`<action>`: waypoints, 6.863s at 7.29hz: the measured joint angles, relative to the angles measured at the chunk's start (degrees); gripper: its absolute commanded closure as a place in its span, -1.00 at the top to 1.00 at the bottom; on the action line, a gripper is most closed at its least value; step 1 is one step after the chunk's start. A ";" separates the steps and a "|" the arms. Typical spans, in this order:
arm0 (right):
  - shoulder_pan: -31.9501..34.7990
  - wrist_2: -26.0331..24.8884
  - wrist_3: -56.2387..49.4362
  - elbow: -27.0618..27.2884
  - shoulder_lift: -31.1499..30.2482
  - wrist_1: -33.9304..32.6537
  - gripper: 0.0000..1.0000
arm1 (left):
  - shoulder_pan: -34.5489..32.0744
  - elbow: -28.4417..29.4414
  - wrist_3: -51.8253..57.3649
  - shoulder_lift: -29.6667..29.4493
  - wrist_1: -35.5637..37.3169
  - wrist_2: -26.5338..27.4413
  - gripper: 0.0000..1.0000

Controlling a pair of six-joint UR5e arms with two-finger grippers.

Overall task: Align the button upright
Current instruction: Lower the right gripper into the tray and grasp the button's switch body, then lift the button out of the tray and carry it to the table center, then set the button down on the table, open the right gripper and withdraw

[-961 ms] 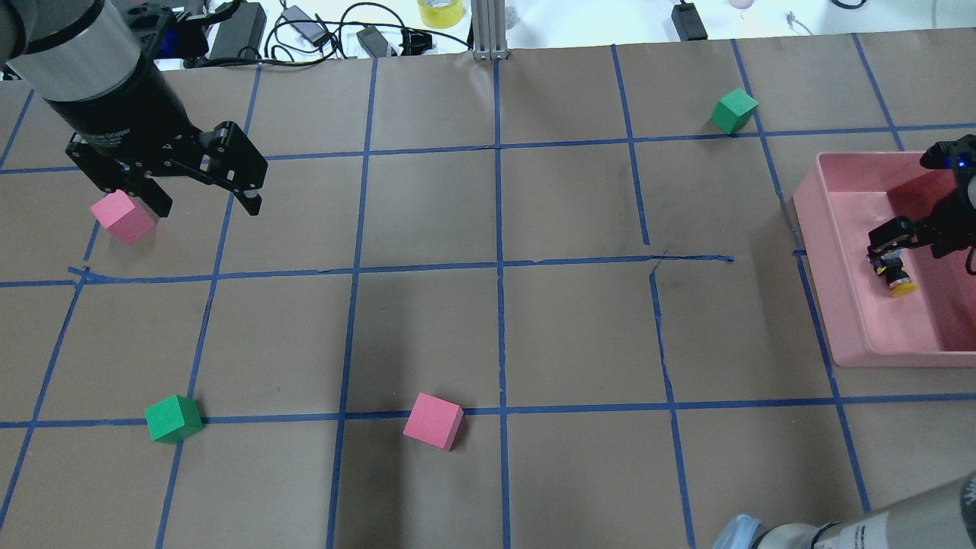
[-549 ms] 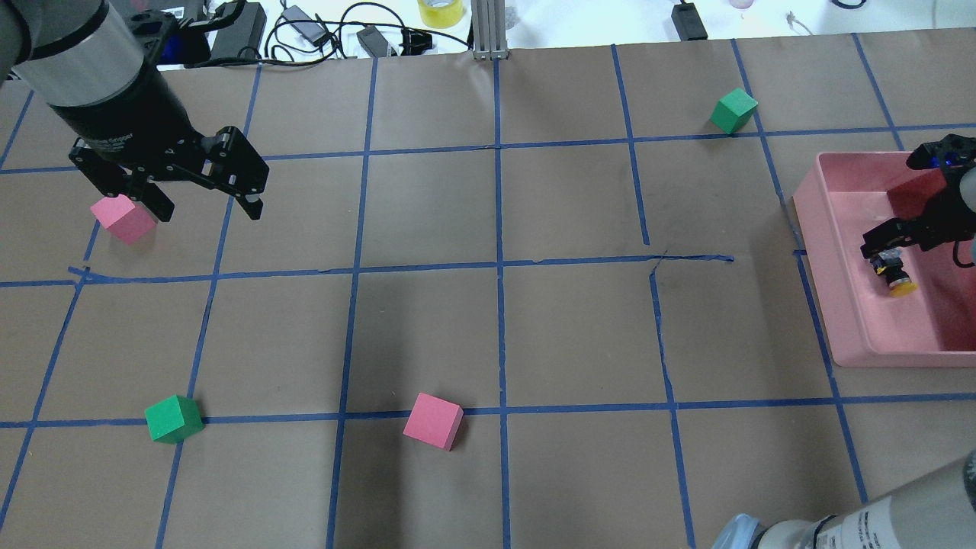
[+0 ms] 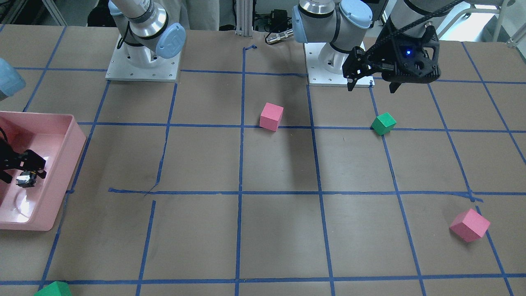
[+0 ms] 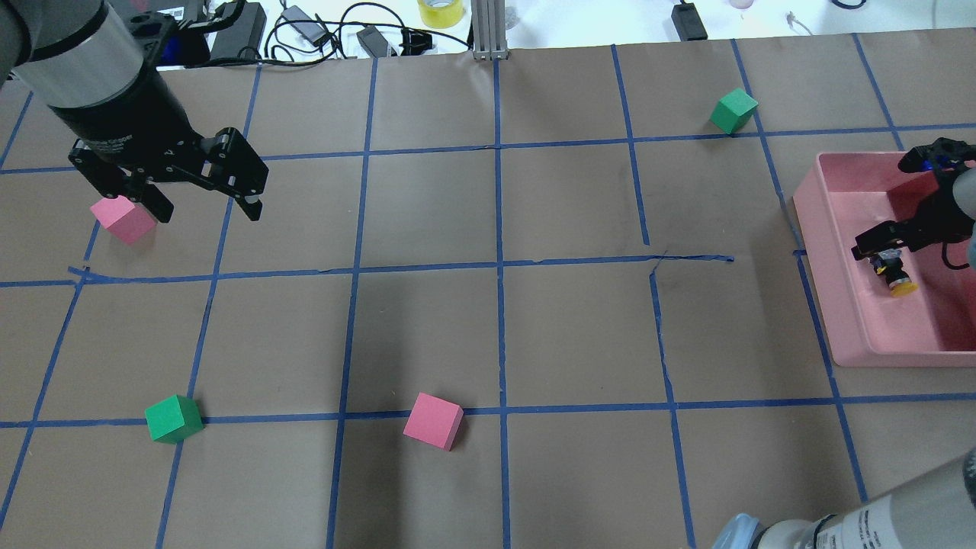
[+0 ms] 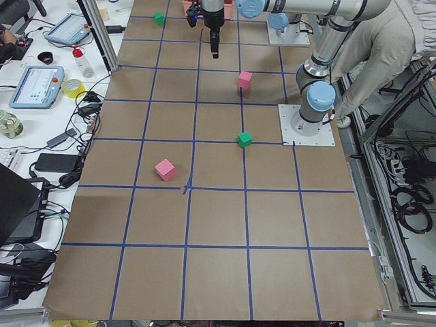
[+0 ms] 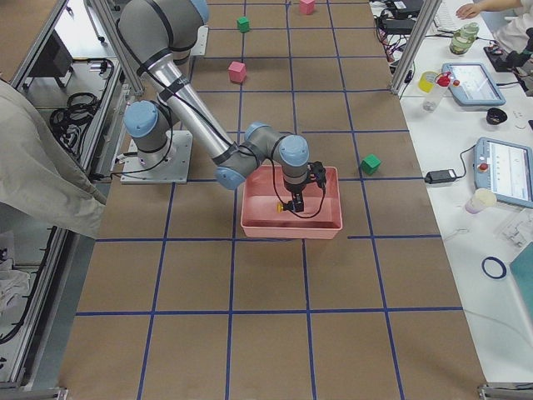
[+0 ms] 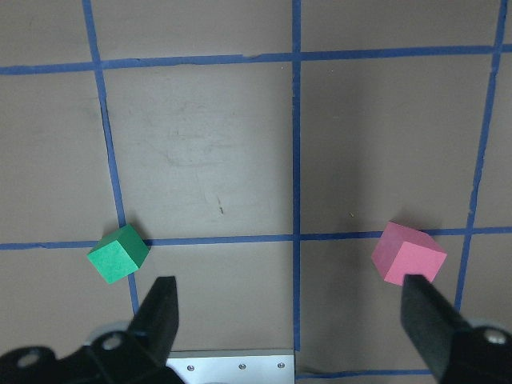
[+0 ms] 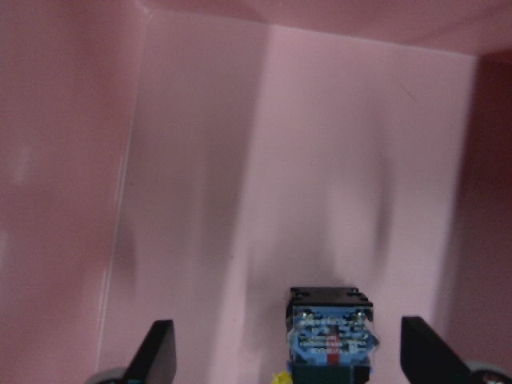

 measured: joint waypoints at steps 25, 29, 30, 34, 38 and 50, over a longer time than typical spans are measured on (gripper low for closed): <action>14.26 -7.13 18.98 -18.70 -8.71 27.04 -1.00 | 0.16 -0.56 0.75 -0.25 0.46 0.01 1.00; 38.09 -6.80 47.42 -19.33 -7.80 25.87 -1.00 | 0.25 -1.08 1.70 -0.08 0.51 1.33 1.00; 44.83 -6.51 55.68 -19.23 -5.76 22.64 -1.00 | 0.24 -1.20 2.50 -0.03 0.53 1.96 1.00; 59.52 -3.43 71.42 -18.70 4.43 11.02 -1.00 | 0.27 -1.25 3.10 0.00 0.56 2.39 1.00; 62.13 -3.10 70.57 -18.14 10.14 3.88 -1.00 | 0.31 -1.26 3.11 0.01 0.55 2.41 1.00; 61.87 -4.22 68.28 -15.33 9.19 3.54 1.00 | -0.41 -0.93 3.15 -0.91 2.47 1.37 1.00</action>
